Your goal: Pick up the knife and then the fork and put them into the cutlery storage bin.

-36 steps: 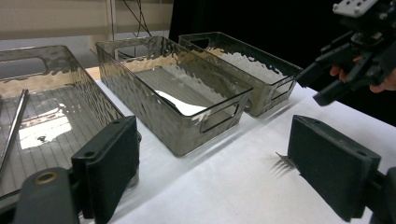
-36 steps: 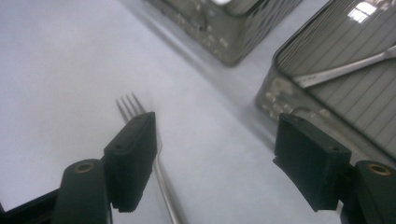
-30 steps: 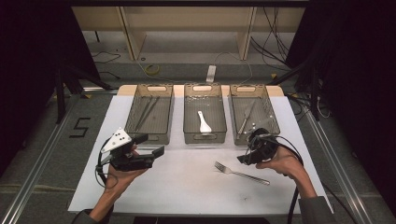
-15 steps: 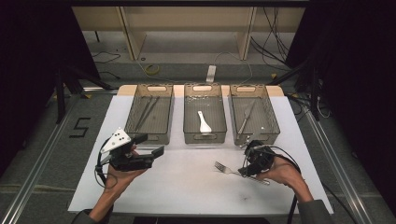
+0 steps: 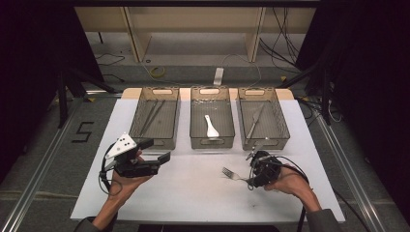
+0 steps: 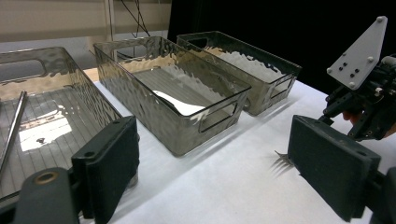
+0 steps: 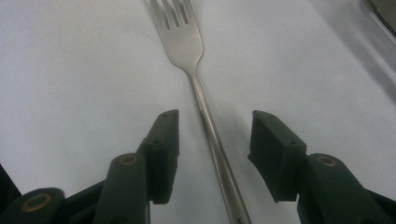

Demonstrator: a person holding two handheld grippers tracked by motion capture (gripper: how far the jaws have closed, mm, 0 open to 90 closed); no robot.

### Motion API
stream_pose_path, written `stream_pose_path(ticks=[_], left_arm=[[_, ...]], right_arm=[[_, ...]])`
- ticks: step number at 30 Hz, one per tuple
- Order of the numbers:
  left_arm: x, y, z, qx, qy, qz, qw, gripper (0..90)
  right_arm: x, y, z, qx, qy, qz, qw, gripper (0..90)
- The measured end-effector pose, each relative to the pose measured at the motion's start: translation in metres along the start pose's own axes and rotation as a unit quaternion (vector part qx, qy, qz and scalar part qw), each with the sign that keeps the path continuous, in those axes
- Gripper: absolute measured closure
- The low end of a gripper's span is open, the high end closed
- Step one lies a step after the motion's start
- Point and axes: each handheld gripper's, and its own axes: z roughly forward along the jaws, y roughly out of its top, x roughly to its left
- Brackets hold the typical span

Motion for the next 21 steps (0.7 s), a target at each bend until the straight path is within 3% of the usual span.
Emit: stream_pose_path(ticks=[21], left_arm=[[0.0,0.0,0.0,0.001,0.0,0.0,1.0,16.1]], right_arm=[[0.004,0.0,0.012,0.033,-0.011,-0.011,0.9993,70.4]])
